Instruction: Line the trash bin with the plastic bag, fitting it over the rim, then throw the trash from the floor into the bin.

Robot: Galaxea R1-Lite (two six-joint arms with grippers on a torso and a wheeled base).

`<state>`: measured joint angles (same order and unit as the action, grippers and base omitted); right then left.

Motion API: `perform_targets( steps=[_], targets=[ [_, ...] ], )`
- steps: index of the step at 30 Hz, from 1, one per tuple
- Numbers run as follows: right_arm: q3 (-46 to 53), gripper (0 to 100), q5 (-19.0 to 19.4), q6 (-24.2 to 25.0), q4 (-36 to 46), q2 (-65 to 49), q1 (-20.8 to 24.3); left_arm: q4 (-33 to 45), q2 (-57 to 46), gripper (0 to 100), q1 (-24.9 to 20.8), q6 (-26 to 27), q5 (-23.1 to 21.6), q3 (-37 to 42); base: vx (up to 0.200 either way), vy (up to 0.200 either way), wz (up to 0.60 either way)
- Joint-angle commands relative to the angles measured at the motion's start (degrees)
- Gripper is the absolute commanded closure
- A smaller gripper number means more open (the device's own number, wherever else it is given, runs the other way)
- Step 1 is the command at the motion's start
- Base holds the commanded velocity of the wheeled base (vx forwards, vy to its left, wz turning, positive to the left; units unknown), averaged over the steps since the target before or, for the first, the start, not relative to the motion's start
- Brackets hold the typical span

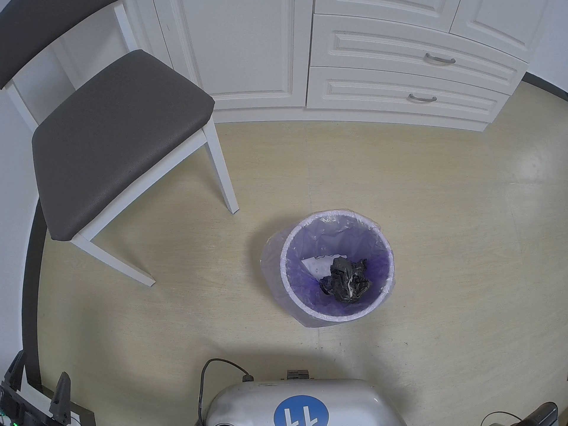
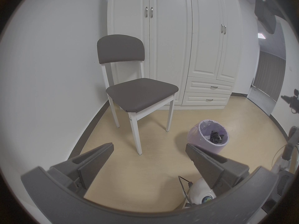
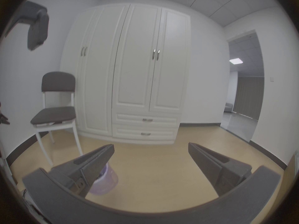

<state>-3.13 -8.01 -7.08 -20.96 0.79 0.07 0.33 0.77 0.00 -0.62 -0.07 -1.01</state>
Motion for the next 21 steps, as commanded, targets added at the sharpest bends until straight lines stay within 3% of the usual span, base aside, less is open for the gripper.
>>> perform_targets(
  steps=[1,12,18,21],
  targets=[
    [2.78,0,0.89,0.14,1.18,-0.79,0.01,0.02,-0.59,0,0.0,-0.08,0.07,0.84,0.0,0.0,0.0],
    [3.13,0,2.38,5.5,16.74,-0.79,0.01,0.02,-0.59,0,0.0,-0.43,0.25,0.84,0.0,0.0,0.0],
    [3.13,0,2.56,7.96,16.65,-0.79,0.01,0.02,-0.59,0,0.0,-0.43,0.25,0.84,0.0,0.0,0.0],
    [3.13,0,4.76,7.87,16.65,-0.79,0.01,0.02,-0.59,0,0.0,-0.35,0.25,0.84,0.0,0.0,0.0]
  ],
)
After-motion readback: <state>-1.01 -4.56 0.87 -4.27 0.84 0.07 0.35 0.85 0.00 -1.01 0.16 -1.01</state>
